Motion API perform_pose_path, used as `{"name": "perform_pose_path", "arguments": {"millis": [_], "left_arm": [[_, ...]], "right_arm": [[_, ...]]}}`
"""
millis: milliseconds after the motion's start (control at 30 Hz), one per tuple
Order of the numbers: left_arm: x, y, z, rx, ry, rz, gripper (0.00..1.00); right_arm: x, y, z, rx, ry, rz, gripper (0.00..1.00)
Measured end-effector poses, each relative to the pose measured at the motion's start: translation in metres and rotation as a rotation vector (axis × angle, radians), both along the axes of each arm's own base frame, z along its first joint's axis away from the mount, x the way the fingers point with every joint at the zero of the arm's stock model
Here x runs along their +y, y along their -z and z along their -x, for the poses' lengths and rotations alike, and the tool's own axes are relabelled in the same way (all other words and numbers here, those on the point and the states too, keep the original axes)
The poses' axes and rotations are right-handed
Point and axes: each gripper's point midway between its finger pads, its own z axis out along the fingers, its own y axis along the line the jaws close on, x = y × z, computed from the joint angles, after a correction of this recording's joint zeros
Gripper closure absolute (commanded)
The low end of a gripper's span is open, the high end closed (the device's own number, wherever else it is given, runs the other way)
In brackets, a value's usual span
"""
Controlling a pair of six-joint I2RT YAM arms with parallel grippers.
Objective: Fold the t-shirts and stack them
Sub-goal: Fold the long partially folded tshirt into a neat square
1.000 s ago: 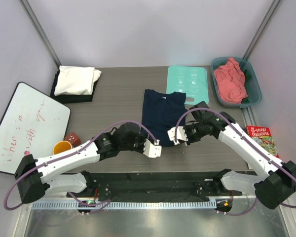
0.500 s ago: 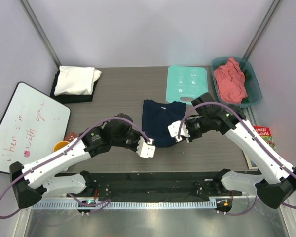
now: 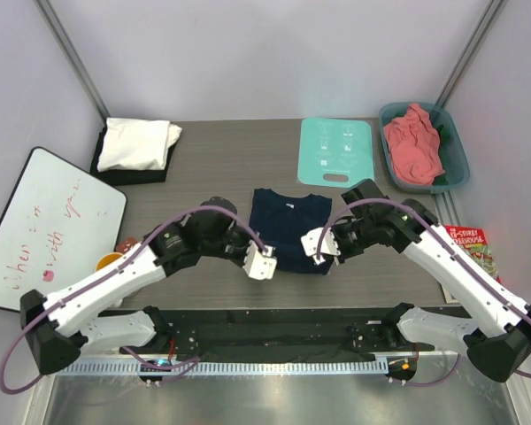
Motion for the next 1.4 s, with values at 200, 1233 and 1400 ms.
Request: {"name": "perform_pose_path", "arguments": {"millis": [200,1233,1400], "left_arm": [[-0.003,0.029,-0.052,0.002,-0.072,-0.042,1.0],[-0.003,0.065,-0.19,-0.081,-0.152,0.022,0.28],[0.001,0.072,-0.211,-0.196,-0.247,0.105,0.1]], "right_arm": [[0.0,0.017,-0.044,-0.063,0.07,0.043,0.99],[-0.005,0.054,-0.202,-0.334,0.366,0.046,0.51],[-0.024,0.053,-0.23,-0.493,0.521,0.059,0.49]]}}
